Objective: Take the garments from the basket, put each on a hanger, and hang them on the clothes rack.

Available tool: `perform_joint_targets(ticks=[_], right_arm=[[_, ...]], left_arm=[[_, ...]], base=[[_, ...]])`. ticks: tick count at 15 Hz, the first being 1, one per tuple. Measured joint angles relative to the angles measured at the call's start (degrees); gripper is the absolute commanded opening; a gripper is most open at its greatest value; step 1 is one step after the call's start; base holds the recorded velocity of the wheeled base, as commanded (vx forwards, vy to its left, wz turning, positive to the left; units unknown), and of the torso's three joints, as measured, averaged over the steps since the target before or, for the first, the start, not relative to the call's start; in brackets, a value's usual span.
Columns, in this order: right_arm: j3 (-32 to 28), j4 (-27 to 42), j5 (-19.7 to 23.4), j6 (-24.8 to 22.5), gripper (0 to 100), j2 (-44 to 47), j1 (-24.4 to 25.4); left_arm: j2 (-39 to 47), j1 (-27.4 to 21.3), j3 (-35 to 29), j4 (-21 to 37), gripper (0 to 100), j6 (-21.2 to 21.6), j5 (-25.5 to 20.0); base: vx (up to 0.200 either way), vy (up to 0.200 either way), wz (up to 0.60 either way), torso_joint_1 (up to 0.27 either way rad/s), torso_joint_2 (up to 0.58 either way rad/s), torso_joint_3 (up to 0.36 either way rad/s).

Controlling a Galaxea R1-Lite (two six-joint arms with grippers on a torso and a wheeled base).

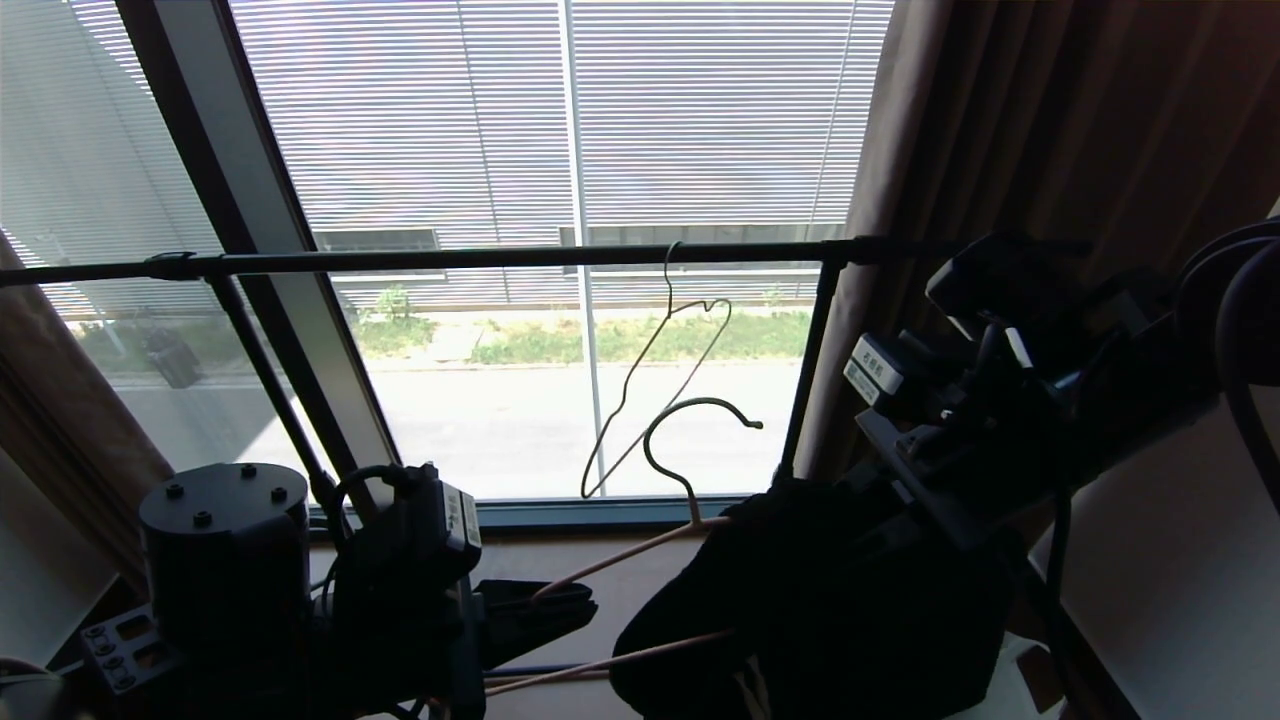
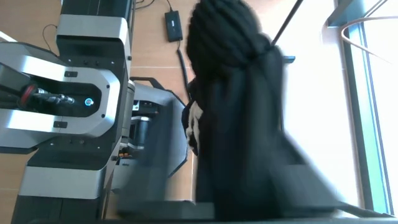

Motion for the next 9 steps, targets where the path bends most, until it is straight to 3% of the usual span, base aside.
perform_joint_targets(ticks=[8, 9], right_arm=[[-0.20, -0.24, 0.16, 0.07, 0, 0.27, -0.11], [-0.26, -0.30, 0.18, 0.05, 0, 0.32, -0.15]], left_arm=[[0.11, -0.20, -0.34, 0.05, 0, 0.05, 0.00], [0.18, -0.13, -0.44, 0.05, 100, 0.13, 0.00]], base=[[0.000, 0.000, 0.00, 0.000, 0.00, 0.000], [0.000, 0.000, 0.00, 0.000, 0.00, 0.000]])
